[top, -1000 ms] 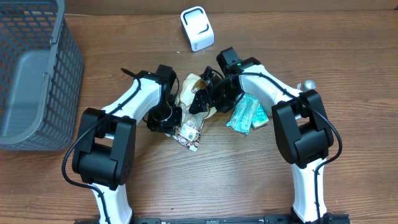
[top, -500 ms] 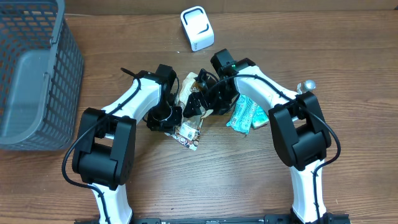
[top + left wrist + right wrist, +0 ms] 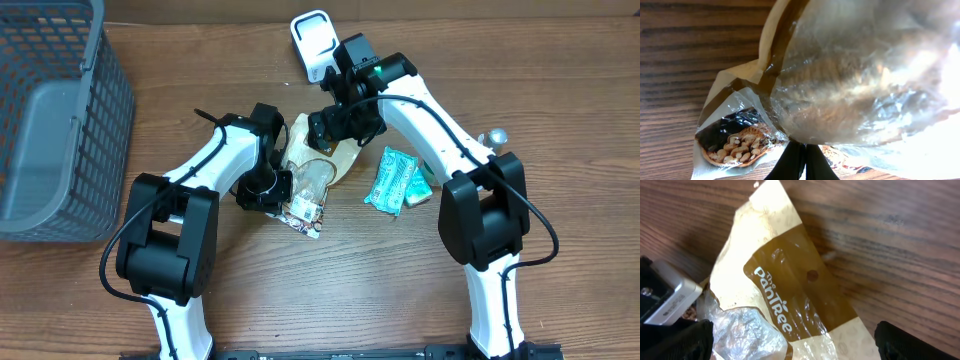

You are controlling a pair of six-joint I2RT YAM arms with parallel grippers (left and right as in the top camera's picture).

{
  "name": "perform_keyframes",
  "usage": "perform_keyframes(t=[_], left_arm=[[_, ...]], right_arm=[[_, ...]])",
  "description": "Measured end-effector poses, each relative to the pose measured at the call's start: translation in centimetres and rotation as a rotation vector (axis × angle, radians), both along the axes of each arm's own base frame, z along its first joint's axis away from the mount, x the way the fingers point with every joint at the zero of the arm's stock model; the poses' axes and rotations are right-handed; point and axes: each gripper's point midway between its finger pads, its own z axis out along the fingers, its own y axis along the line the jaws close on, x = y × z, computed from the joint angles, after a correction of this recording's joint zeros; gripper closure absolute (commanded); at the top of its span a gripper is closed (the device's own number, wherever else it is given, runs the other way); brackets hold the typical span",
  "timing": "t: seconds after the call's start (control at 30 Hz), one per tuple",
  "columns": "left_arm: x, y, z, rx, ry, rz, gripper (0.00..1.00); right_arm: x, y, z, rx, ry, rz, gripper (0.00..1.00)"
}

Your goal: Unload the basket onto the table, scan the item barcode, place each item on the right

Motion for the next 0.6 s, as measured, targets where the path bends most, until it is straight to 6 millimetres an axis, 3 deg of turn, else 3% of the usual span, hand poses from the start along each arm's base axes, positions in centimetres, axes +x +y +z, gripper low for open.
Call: perform_keyframes(t=[0.27,0.5,0.6], left_arm=[[0.0,0.2,0.0,0.010,0.001,-0.001,0.96],[0.1,0.6,-0.1,0.033,-0.007,-0.004,0.96],[0.1,0.7,-0.1,0.040,-0.010,-0.005,0.96]], right_arm=[[0.1,1.9,0.4,0.033,-0.054,0.086,0.03],[0.7,3.9,0.8,0.044,-0.138,0.140,0.12],[1.2,4.1,0.9,0.039,-0.169,0.142,0.09]])
